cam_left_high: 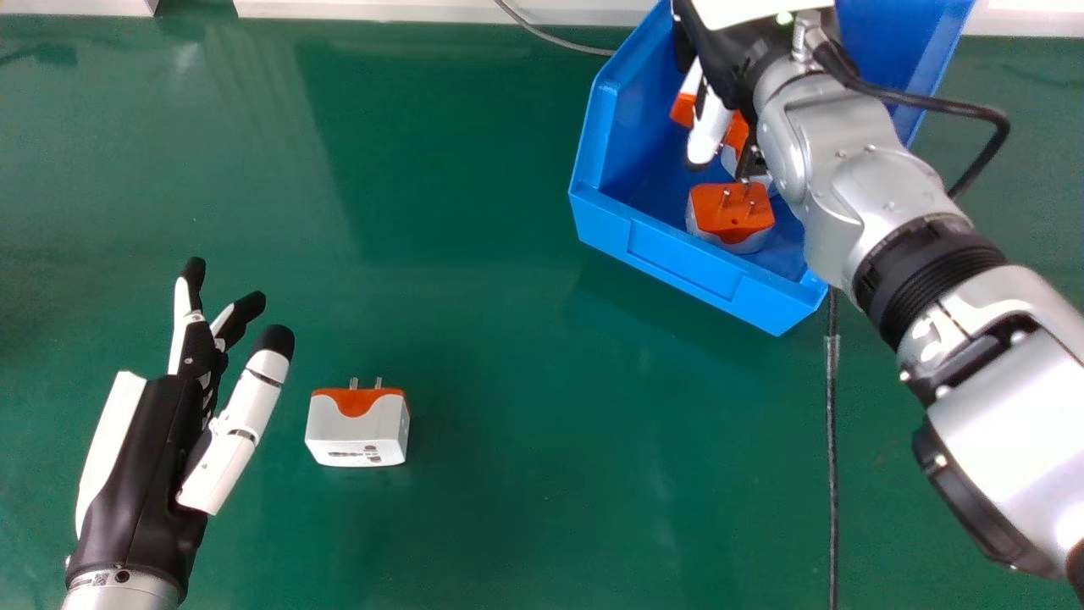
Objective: Pick all objects and put in blue box
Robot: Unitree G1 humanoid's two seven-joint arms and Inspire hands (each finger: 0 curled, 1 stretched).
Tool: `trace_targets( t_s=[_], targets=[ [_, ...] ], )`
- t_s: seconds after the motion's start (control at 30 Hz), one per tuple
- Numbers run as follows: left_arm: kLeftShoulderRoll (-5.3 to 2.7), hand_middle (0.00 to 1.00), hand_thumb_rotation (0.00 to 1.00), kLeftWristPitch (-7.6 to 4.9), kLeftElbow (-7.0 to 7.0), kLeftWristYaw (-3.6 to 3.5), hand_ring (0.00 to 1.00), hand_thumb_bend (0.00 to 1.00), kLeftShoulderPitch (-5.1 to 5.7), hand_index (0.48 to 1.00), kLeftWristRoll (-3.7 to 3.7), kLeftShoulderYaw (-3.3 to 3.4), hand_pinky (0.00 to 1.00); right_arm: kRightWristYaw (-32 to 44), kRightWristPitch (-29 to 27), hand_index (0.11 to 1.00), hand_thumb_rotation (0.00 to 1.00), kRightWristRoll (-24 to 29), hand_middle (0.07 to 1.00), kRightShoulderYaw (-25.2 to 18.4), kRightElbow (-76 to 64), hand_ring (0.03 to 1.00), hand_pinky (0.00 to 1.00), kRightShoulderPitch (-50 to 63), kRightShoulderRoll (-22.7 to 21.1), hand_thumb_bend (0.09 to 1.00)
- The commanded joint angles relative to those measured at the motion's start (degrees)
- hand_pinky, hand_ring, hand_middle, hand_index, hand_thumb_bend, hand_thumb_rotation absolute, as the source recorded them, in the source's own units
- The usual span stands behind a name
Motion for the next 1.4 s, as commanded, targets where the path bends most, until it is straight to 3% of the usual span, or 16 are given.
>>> trace_targets(
  t_s=[0.0,0.07,0.17,0.27,0.4,0.53,0.57,0.67,0.8,0.83,0.93,1.07,1.17,1.27,1.37],
  targets=[
    [0.07,0.94,0.84,-0.26,-1.21,0.21,0.97,0.38,-0.09,0.913,-0.44,0.28,1.0,0.0,0.5,0.795,0.63,1.18,0.808,-0.67,-2.08,0.745,0.64,-1.04,-0.88,0.601],
    [0.13,0.94,0.84,0.42,-1.54,0.28,0.97,0.38,-0.08,0.914,-0.31,0.22,1.0,0.52,0.81,0.869,0.66,1.81,0.897,-0.92,-2.74,0.846,0.75,-0.88,-0.94,0.607],
    [0.52,0.95,0.85,0.28,-0.97,0.07,0.97,0.39,-0.48,0.912,-0.29,0.31,1.0,0.23,0.77,0.906,0.67,2.2,0.941,-0.82,-3.85,0.896,0.8,-0.49,-1.29,0.603],
    [0.61,0.95,0.86,0.03,-0.44,-0.05,0.97,0.39,-0.85,0.912,-0.45,0.36,1.0,0.03,1.0,0.917,0.67,2.13,0.954,-0.67,-4.94,0.912,0.8,-0.12,-1.63,0.609],
    [0.55,0.95,0.86,-0.31,-0.15,0.17,0.97,0.39,-0.98,0.911,-0.13,0.32,1.0,1.33,2.24,0.927,0.65,2.3,0.967,-0.95,-7.06,0.921,0.81,0.26,-2.07,0.598],
    [0.63,0.95,0.85,-0.43,0.07,0.0,0.98,0.39,-1.13,0.912,-0.29,0.32,1.0,2.23,5.12,0.913,0.59,2.91,0.956,-2.22,-12.51,0.907,0.79,2.34,-2.81,0.586],
    [0.76,0.95,0.85,-0.97,0.35,0.12,0.97,0.38,-1.23,0.915,0.06,0.3,1.0,2.32,5.79,0.904,0.55,3.13,0.949,-2.82,-15.2,0.898,0.77,3.64,-3.21,0.589],
    [0.74,0.95,0.84,0.02,-0.23,0.29,0.97,0.38,-1.13,0.915,0.28,0.36,0.99,4.06,8.33,0.883,0.45,3.2,0.925,-4.73,-26.86,0.865,0.72,9.29,-4.9,0.618],
    [0.67,0.94,0.85,-0.18,-0.66,0.23,0.97,0.37,-0.87,0.913,0.26,0.29,0.99,6.81,10.97,0.866,0.38,3.01,0.908,-7.95,-48.91,0.856,0.71,21.23,-7.53,0.652],
    [0.42,0.94,0.86,-0.16,-0.6,0.19,0.97,0.37,-0.93,0.916,-0.25,0.37,0.99,7.29,11.39,0.853,0.38,2.93,0.896,-8.77,-54.74,0.846,0.7,24.8,-7.97,0.669],
    [0.12,0.95,0.84,0.22,-1.01,0.3,0.97,0.37,-0.78,0.919,-0.54,0.46,0.99,9.3,12.04,0.861,0.39,2.09,0.905,-10.24,-70.03,0.85,0.71,35.01,-9.08,0.651],
    [-0.17,0.94,0.84,0.33,-1.88,0.94,0.96,0.35,-0.44,0.917,0.34,0.38,0.98,10.52,9.89,0.888,0.46,1.68,0.934,-10.59,-84.84,0.877,0.72,48.06,-10.37,0.616],
    [-0.56,0.94,0.82,1.27,-2.52,1.27,0.97,0.33,-0.24,0.914,0.4,0.45,0.99,10.22,7.58,0.903,0.5,1.51,0.934,-10.24,-91.64,0.885,0.71,55.86,-11.14,0.598],
    [-0.82,0.94,0.84,0.62,-2.48,1.42,0.97,0.32,-0.01,0.917,0.27,0.62,1.0,9.55,4.45,0.903,0.51,1.72,0.932,-10.12,-96.55,0.883,0.7,62.05,-12.27,0.59],
    [-0.9,0.94,0.84,-0.82,-1.76,1.71,0.96,0.32,-0.09,0.915,0.22,0.7,0.97,7.39,-2.98,0.925,0.54,4.11,0.951,-10.8,-98.64,0.907,0.74,67.43,-14.25,0.564]
  ],
)
